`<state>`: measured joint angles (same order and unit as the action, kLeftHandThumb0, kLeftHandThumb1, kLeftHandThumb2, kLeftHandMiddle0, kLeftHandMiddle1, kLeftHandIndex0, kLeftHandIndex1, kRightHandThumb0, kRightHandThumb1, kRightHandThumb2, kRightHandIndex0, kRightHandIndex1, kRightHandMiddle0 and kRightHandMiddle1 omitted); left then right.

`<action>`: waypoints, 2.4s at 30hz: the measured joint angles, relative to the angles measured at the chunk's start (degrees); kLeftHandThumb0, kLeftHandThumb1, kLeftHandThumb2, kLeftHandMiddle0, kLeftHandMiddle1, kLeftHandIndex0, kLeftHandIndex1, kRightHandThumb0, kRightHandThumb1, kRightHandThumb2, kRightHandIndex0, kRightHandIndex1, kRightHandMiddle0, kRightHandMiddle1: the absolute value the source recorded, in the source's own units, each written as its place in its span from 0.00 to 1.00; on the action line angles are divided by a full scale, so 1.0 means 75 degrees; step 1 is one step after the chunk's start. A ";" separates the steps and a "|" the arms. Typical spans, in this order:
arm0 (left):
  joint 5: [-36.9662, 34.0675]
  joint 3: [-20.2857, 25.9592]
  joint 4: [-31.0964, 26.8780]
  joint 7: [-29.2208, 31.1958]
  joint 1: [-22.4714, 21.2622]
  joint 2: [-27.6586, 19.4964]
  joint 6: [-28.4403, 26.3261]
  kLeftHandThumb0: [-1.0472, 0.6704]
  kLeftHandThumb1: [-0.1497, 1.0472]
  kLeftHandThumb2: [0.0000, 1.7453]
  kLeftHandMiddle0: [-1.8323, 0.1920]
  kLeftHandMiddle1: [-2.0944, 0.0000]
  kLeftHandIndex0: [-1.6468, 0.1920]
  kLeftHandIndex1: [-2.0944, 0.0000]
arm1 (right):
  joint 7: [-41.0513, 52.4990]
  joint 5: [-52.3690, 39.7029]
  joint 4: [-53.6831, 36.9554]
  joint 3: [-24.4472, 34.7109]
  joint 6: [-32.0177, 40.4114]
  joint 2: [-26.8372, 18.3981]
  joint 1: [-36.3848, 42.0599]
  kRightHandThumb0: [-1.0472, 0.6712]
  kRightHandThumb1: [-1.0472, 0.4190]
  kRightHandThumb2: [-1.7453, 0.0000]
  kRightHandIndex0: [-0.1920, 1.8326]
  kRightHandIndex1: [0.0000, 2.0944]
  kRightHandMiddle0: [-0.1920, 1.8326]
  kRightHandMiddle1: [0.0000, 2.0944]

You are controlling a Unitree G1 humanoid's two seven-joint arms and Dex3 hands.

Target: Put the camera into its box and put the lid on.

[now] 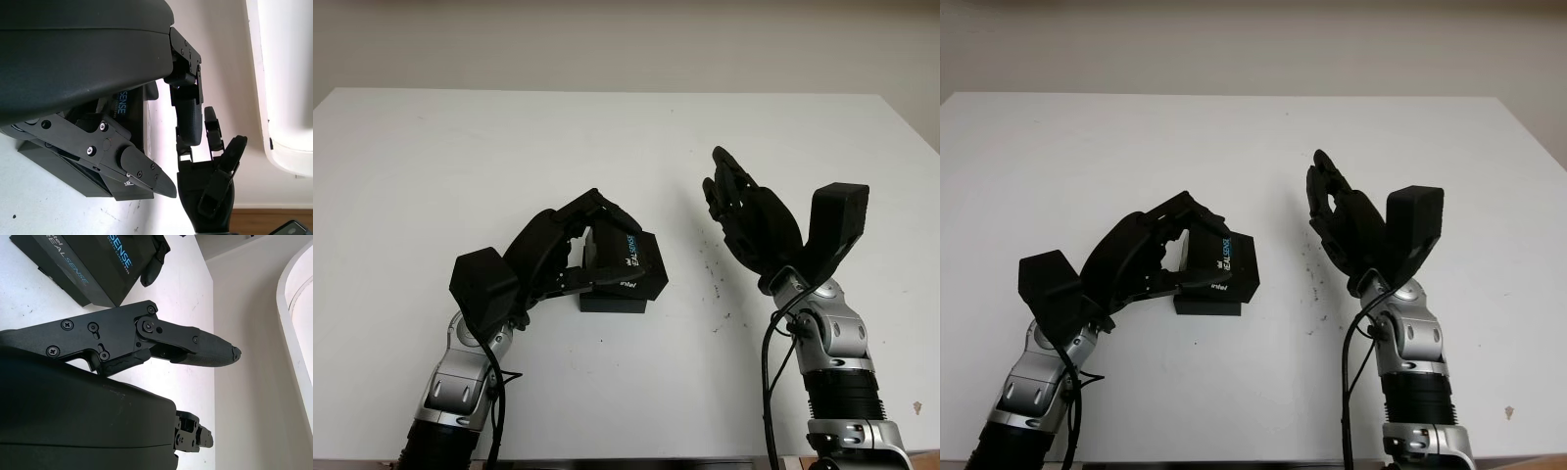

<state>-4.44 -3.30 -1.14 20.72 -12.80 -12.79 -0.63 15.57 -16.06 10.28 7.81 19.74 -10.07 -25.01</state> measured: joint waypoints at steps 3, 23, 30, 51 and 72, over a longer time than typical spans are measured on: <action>0.0004 0.0000 -0.0042 -0.0001 0.0004 -0.0003 -0.0037 0.48 0.95 0.03 0.70 0.23 0.72 0.29 | -0.0006 -0.0001 0.0000 0.0002 0.0000 -0.0003 0.0000 0.22 0.00 0.67 0.04 0.03 0.05 0.03; -0.0016 0.0166 -0.0092 0.0164 0.0165 -0.0319 -0.0049 0.49 0.96 0.03 0.71 0.24 0.73 0.31 | -0.0053 -0.0001 0.0000 0.0003 0.0133 -0.0028 -0.0037 0.22 0.00 0.67 0.04 0.03 0.05 0.03; -0.0041 0.0209 -0.0167 0.0227 0.0191 -0.0378 -0.0113 0.49 0.96 0.03 0.72 0.24 0.73 0.32 | -0.0036 0.0000 0.0000 0.0002 0.0131 -0.0029 -0.0056 0.22 0.00 0.67 0.04 0.03 0.05 0.02; 0.0061 0.0276 -0.0279 0.0408 0.0323 -0.0683 -0.0021 0.50 0.98 0.03 0.74 0.23 0.74 0.32 | -0.0092 0.0002 -0.0001 0.0002 0.0133 -0.0031 -0.0062 0.21 0.00 0.67 0.04 0.03 0.06 0.03; 0.0753 0.0220 0.0361 0.0360 0.0233 -0.0869 0.1110 0.50 0.99 0.03 0.75 0.25 0.77 0.32 | -0.0141 -0.0085 -0.0451 0.0004 0.0484 -0.0030 0.0000 0.21 0.00 0.66 0.04 0.02 0.05 0.02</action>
<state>1.21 -1.65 1.56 23.42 -11.05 -19.30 7.69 14.51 -16.70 6.90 7.84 23.37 -10.30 -25.01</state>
